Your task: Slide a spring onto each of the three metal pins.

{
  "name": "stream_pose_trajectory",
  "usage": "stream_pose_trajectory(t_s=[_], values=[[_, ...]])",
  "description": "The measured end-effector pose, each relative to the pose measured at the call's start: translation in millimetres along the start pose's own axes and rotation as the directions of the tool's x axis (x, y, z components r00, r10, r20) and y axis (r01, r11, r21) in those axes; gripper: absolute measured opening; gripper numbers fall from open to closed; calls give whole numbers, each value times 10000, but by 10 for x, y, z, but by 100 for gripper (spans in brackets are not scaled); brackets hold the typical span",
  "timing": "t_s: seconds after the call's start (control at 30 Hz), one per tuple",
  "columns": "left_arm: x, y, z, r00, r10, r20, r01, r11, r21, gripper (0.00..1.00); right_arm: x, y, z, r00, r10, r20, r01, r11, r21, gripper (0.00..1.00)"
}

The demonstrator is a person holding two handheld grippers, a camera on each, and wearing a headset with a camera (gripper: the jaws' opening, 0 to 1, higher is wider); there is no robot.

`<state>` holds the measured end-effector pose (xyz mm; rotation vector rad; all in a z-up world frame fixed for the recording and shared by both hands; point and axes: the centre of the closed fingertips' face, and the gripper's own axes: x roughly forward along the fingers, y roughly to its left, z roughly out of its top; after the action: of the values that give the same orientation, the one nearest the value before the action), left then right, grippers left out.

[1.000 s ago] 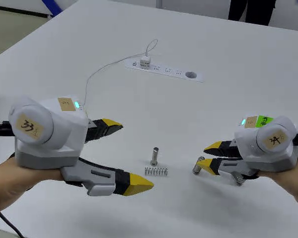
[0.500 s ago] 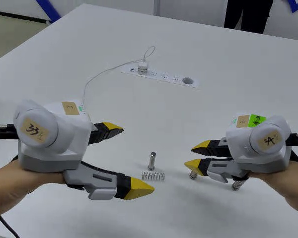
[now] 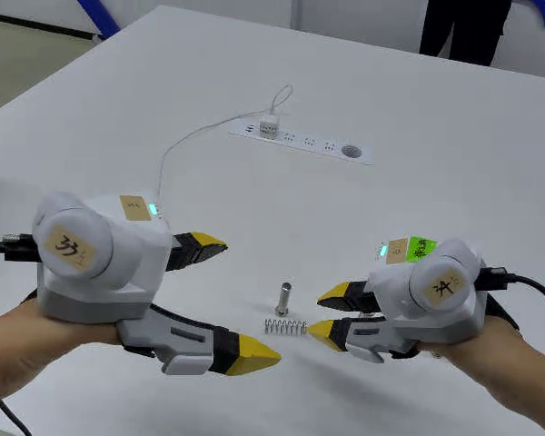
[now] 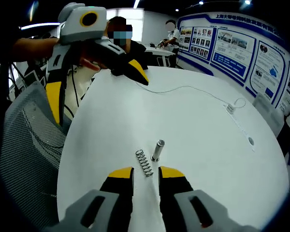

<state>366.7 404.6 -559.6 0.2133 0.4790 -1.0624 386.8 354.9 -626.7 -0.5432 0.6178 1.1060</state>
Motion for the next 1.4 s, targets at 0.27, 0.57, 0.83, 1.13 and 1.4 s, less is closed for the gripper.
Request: stream_pose_trajectory(t_s=[0.27,0.57,0.83,1.13,1.4], values=[[-86,94,-53,9995,309,-56,-310,9994,-140,85,276,22,-93,9988,86,-479,-85,10000,37,21],[-100,119,-100,9990,421,-125,-425,9987,-292,85,434,9,-193,9953,210,-944,-193,9996,191,21],[-82,113,-130,9990,398,-188,-404,9985,-363,84,451,40,-243,9930,377,-1116,-340,9988,344,20],[-67,93,-130,9993,310,-223,-317,9989,-353,84,454,74,-255,9921,521,-1145,-467,9977,498,16],[-67,91,-129,9992,306,-239,-314,9990,-331,84,455,114,-255,9908,756,-1120,-676,9950,734,11]])
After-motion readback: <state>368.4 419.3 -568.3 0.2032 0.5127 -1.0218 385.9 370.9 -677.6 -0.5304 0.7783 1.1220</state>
